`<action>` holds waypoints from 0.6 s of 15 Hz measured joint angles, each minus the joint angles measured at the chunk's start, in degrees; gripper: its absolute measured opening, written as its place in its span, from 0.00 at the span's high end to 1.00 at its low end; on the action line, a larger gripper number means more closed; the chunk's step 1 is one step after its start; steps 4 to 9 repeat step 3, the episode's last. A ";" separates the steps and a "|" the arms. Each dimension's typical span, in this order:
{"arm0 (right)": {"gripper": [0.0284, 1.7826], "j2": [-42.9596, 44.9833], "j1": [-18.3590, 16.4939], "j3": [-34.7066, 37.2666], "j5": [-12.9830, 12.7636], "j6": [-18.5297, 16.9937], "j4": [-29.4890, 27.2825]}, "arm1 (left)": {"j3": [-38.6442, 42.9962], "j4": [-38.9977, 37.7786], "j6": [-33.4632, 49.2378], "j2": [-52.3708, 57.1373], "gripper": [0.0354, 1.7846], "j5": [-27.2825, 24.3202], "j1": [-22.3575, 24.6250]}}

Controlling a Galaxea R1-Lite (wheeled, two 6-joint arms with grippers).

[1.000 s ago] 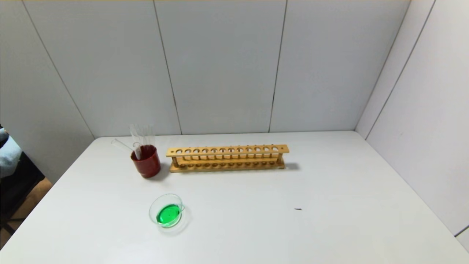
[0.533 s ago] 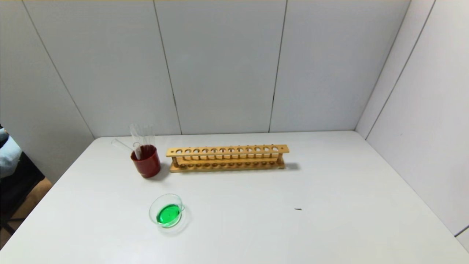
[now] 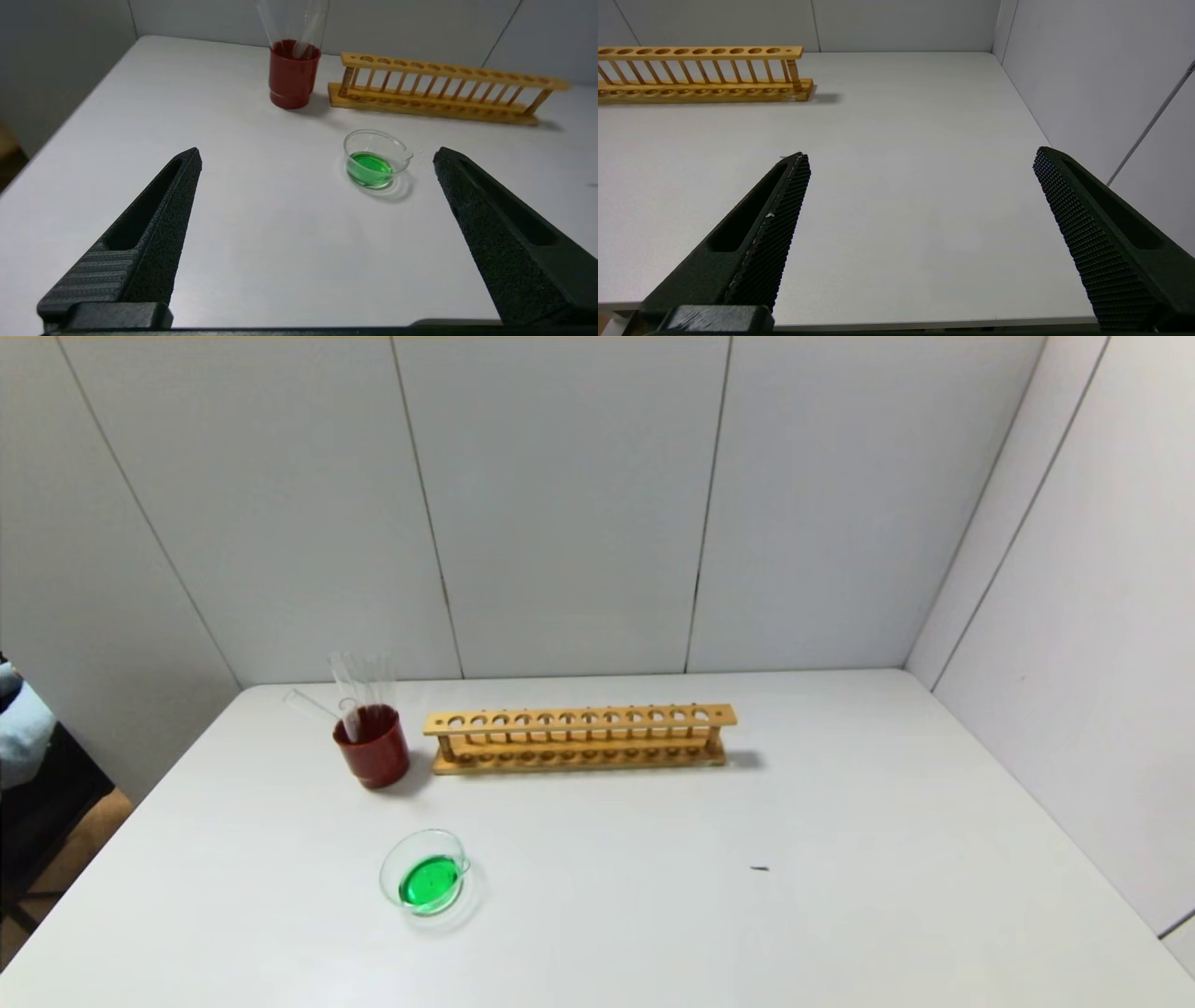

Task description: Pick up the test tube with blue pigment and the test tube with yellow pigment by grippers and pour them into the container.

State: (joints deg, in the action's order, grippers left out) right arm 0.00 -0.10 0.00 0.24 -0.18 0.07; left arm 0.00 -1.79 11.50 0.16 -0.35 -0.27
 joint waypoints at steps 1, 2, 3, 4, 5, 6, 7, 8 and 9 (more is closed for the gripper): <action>0.02 0.00 0.00 0.00 -0.02 0.00 0.00 | 0.00 -0.33 4.53 0.00 0.02 -0.35 0.00; 0.02 0.00 0.00 0.00 -0.02 -0.04 0.00 | 0.00 -0.82 8.92 0.00 0.02 -0.41 0.00; 0.02 0.00 0.00 0.00 0.00 -0.04 0.00 | 0.00 -1.37 13.14 0.00 0.02 0.49 0.11; 0.02 0.00 0.00 0.00 0.00 -0.04 0.00 | 0.00 -1.37 13.14 0.00 0.02 0.49 0.11; 0.02 0.00 0.00 0.00 0.00 -0.04 0.00 | 0.00 -1.37 13.14 0.00 0.02 0.49 0.11; 0.02 0.00 0.00 0.00 0.00 -0.04 0.00 | 0.00 -1.37 13.14 0.00 0.02 0.49 0.11; 0.02 0.00 0.00 0.00 0.00 -0.04 0.00 | 0.00 -1.37 13.14 0.00 0.02 0.49 0.11; 0.02 0.00 0.00 0.00 0.00 -0.04 0.00 | 0.00 -1.37 13.14 0.00 0.02 0.49 0.11; 0.02 0.00 0.00 0.00 0.00 -0.04 0.00 | 0.00 -1.37 13.14 0.00 0.02 0.49 0.11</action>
